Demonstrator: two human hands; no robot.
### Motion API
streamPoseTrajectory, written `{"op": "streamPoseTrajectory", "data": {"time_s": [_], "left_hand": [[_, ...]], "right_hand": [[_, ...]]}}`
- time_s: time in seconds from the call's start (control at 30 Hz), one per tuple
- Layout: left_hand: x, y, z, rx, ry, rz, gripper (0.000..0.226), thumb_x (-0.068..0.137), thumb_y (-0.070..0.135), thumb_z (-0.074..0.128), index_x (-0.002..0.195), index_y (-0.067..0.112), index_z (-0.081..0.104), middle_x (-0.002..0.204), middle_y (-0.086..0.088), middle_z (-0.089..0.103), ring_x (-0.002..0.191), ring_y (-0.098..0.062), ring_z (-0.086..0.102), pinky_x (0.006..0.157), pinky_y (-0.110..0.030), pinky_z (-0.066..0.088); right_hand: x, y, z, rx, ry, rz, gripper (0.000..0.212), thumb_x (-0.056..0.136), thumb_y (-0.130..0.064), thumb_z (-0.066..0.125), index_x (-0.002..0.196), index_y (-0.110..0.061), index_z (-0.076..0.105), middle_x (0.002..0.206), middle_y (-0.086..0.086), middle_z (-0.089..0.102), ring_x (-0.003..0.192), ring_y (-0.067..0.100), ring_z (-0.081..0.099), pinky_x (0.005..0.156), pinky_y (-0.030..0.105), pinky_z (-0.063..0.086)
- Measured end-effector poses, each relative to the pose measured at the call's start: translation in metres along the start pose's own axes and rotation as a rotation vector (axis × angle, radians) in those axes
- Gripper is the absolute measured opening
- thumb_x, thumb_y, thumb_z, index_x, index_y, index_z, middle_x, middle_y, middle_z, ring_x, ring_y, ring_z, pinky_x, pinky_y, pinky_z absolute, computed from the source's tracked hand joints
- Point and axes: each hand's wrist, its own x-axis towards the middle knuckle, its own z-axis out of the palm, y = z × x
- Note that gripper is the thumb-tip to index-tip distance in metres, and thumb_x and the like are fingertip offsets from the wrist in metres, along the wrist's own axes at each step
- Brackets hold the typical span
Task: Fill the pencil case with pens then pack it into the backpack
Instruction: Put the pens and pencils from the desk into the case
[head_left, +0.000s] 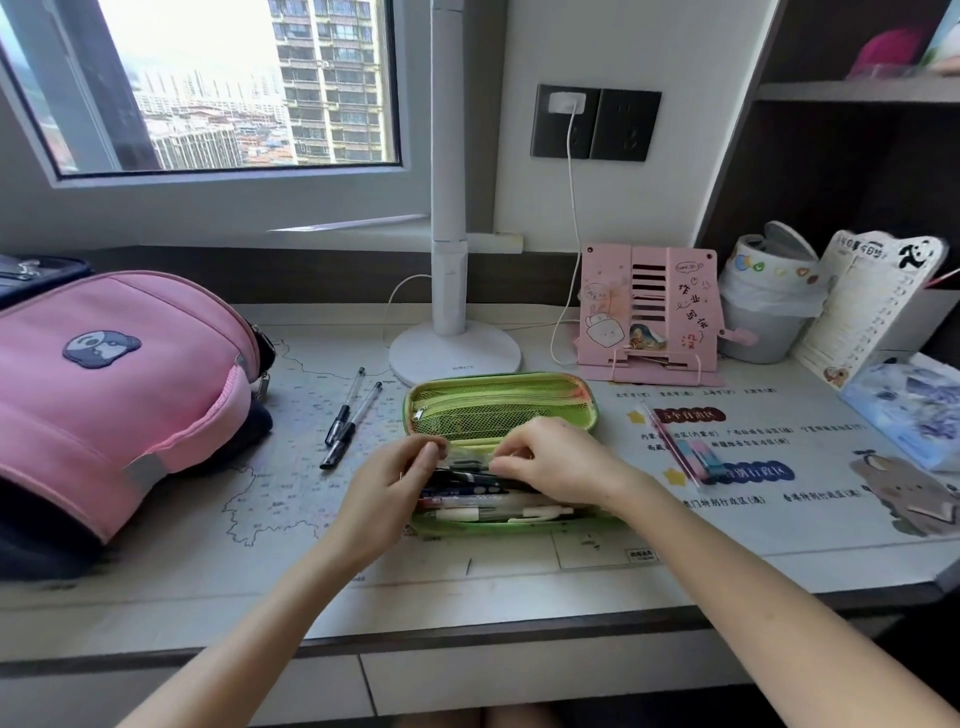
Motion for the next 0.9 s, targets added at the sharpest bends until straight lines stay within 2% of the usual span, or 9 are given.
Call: {"op": "streamPoseTrajectory", "data": {"time_s": [0.1,0.23,0.4,0.47,0.57,0.63,0.7,0.77,0.9], "left_hand": [[0.002,0.0,0.006,0.072,0.074,0.007,0.018,0.093,0.025,0.049,0.098,0.013,0.061,0.087,-0.005,0.068,0.086,-0.022,0.062,0.079,-0.047,0.049],[0.009,0.0,0.009,0.079,0.179,-0.006,0.03,0.091,0.022,0.052,0.121,0.017,0.049,0.08,0.001,0.063,0.077,-0.018,0.06,0.072,-0.038,0.049],[0.011,-0.004,0.013,0.421,0.122,0.172,0.014,0.088,0.026,0.058,0.094,0.019,0.068,0.083,0.0,0.07,0.08,-0.023,0.057,0.075,-0.036,0.043],[0.01,-0.005,0.012,0.43,0.074,0.179,0.019,0.088,0.032,0.054,0.094,0.02,0.067,0.084,0.001,0.07,0.083,-0.023,0.058,0.079,-0.038,0.044],[0.01,-0.005,0.01,0.486,0.052,0.176,0.032,0.084,0.04,0.044,0.095,0.022,0.068,0.086,-0.001,0.066,0.086,-0.024,0.056,0.08,-0.038,0.042],[0.011,-0.004,0.011,0.536,0.054,0.189,0.034,0.083,0.042,0.043,0.096,0.024,0.068,0.09,-0.002,0.063,0.09,-0.024,0.053,0.081,-0.037,0.039],[0.012,-0.004,0.012,0.537,0.051,0.194,0.034,0.082,0.042,0.043,0.097,0.024,0.068,0.095,-0.002,0.062,0.094,-0.024,0.052,0.084,-0.038,0.037],[0.013,-0.003,0.014,0.505,0.051,0.186,0.033,0.083,0.042,0.044,0.097,0.024,0.068,0.097,-0.001,0.062,0.096,-0.023,0.051,0.085,-0.038,0.036],[0.013,-0.002,0.015,0.436,0.078,0.188,0.016,0.088,0.029,0.057,0.097,0.022,0.068,0.097,0.0,0.061,0.097,-0.022,0.051,0.086,-0.037,0.036]], "right_hand": [[0.01,-0.002,0.001,-0.007,0.046,-0.027,0.02,0.087,-0.033,0.061,0.099,-0.023,0.073,0.1,-0.004,0.072,0.091,0.014,0.062,0.081,0.032,0.049],[0.018,-0.001,0.01,-0.177,0.083,-0.066,0.023,0.089,-0.037,0.057,0.103,-0.026,0.071,0.101,-0.004,0.071,0.1,0.019,0.058,0.082,0.032,0.047],[0.009,0.012,0.01,-0.105,0.074,-0.08,0.028,0.094,-0.035,0.046,0.111,-0.025,0.066,0.101,-0.002,0.066,0.098,0.019,0.053,0.078,0.035,0.044],[0.002,0.031,0.001,-0.043,0.296,0.04,0.026,0.094,-0.027,0.046,0.102,-0.018,0.069,0.097,0.0,0.069,0.088,0.016,0.061,0.07,0.029,0.05],[-0.01,0.084,-0.02,-0.238,0.562,0.433,0.031,0.093,-0.029,0.047,0.094,-0.005,0.066,0.091,0.012,0.067,0.086,0.028,0.062,0.06,0.027,0.042],[-0.019,0.115,-0.032,-0.362,0.437,0.721,0.05,0.091,-0.05,0.044,0.109,-0.006,0.059,0.112,0.019,0.06,0.105,0.035,0.053,0.079,0.037,0.043],[-0.026,0.136,-0.031,-0.345,0.276,0.853,0.069,0.083,-0.065,0.044,0.122,-0.007,0.049,0.127,0.02,0.049,0.116,0.037,0.044,0.091,0.043,0.04],[-0.031,0.15,-0.023,-0.318,0.223,0.845,0.074,0.08,-0.065,0.049,0.126,-0.007,0.045,0.132,0.02,0.044,0.12,0.037,0.04,0.092,0.045,0.041],[-0.027,0.155,-0.012,-0.261,0.285,0.733,0.057,0.087,-0.051,0.05,0.119,-0.004,0.048,0.123,0.02,0.049,0.109,0.035,0.051,0.082,0.039,0.046]]}}
